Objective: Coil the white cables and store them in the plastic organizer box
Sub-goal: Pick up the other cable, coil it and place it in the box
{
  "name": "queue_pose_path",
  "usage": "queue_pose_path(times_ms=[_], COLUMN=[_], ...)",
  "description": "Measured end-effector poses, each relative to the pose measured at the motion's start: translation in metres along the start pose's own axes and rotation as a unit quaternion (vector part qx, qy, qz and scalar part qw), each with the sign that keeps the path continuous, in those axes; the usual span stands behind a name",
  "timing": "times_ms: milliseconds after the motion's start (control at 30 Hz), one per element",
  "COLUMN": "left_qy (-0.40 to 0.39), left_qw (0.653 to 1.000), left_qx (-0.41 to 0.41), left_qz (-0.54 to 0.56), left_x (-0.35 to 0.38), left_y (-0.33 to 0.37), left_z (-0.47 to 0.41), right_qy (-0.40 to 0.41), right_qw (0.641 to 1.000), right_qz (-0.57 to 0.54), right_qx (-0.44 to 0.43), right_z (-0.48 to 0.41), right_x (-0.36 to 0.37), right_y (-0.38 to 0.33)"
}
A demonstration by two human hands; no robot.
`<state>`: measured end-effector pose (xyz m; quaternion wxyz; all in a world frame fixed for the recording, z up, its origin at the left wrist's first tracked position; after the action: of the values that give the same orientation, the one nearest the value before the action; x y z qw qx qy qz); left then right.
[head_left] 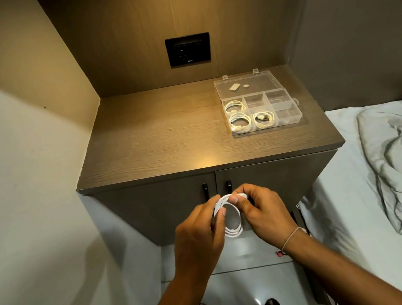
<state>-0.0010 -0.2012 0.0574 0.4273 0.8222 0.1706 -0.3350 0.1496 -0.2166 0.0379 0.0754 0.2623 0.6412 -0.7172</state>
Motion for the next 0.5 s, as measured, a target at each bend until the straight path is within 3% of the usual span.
queue_pose_path(times_ms=[167,333,500], left_qy=[0.015,-0.002,-0.035], left_qw=[1.000,0.969,0.927], left_qx=[0.009,-0.145,-0.222], left_qz=[-0.006,0.198,0.300], left_x=[0.000,0.009,0.020], left_y=[0.001,-0.018,-0.027], left_z=[-0.002,-0.005,-0.004], right_qy=[-0.007,0.020,0.047], right_qw=[1.000,1.000,0.998], right_qz=[-0.002,-0.008,-0.031], right_qx=[-0.009,-0.017,-0.011], right_z=[0.001,0.000,0.002], right_x=[-0.001,-0.007,-0.009], right_y=[-0.001,-0.003,-0.001])
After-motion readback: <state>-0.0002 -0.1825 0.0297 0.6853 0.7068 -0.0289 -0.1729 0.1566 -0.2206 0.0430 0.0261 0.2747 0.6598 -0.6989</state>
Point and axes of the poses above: each hand's wrist, its own z-axis away from the middle knuckle, its own x-axis out of the palm, y = z × x, the point moved 7 cm from there along -z, towards the middle knuckle, and after that the axes turned 1 degree about -z, right-handed, at the moved point
